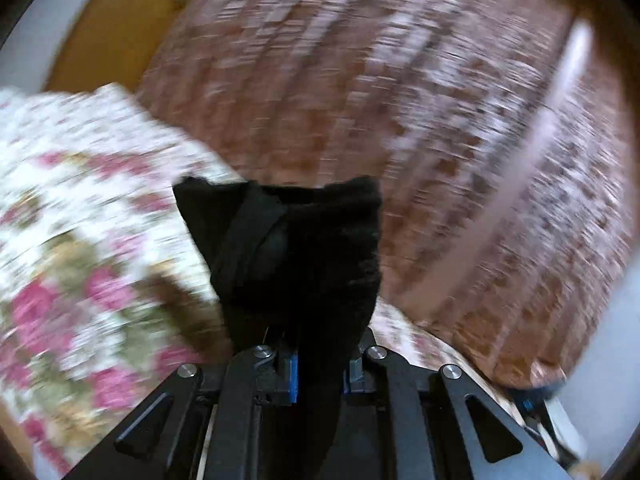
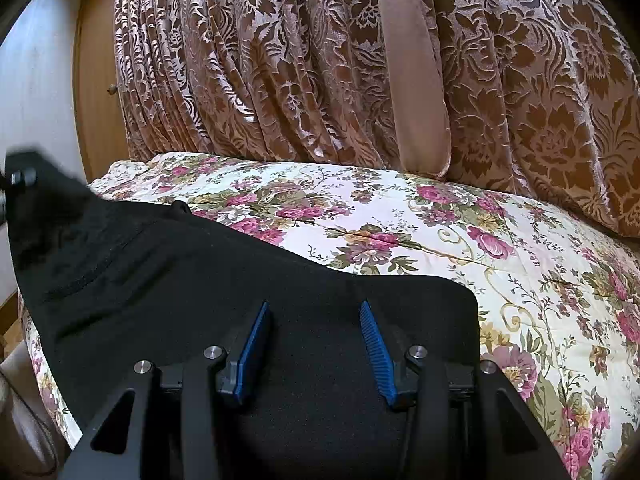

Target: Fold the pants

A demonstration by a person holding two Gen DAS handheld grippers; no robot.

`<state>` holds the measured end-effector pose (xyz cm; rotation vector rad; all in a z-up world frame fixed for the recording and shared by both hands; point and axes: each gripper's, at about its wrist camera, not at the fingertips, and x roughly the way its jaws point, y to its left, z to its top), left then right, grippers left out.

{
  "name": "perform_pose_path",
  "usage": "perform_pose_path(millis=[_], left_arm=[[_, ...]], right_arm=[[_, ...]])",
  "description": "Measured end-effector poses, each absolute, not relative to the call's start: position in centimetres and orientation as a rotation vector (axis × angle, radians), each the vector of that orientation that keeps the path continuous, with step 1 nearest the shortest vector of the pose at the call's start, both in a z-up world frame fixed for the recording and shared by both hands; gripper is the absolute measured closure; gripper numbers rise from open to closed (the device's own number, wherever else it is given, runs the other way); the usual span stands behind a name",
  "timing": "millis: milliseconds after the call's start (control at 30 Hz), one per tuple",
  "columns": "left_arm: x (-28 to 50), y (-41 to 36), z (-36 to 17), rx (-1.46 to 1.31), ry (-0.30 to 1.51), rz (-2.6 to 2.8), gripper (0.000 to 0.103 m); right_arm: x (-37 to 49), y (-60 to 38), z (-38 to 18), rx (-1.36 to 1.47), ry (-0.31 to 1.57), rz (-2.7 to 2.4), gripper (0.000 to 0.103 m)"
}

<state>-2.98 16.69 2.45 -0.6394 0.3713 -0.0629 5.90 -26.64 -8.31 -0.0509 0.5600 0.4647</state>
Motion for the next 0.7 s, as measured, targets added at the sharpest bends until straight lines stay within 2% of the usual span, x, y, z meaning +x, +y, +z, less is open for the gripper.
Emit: perform_pose_path(millis=[367,700], left_arm=[[0.6,4.1,5.9,-0.461,0.403,-0.445,0.089],[1.9,-4.7,2.4,-0.321,0.571,-0.659,0.089]], right_arm=[[5.9,-26.7,-8.4,-0.052,0.559,0.465,0.055],[5.8,-26.7,-8.4,-0.051,0.557,0.464,0.055]])
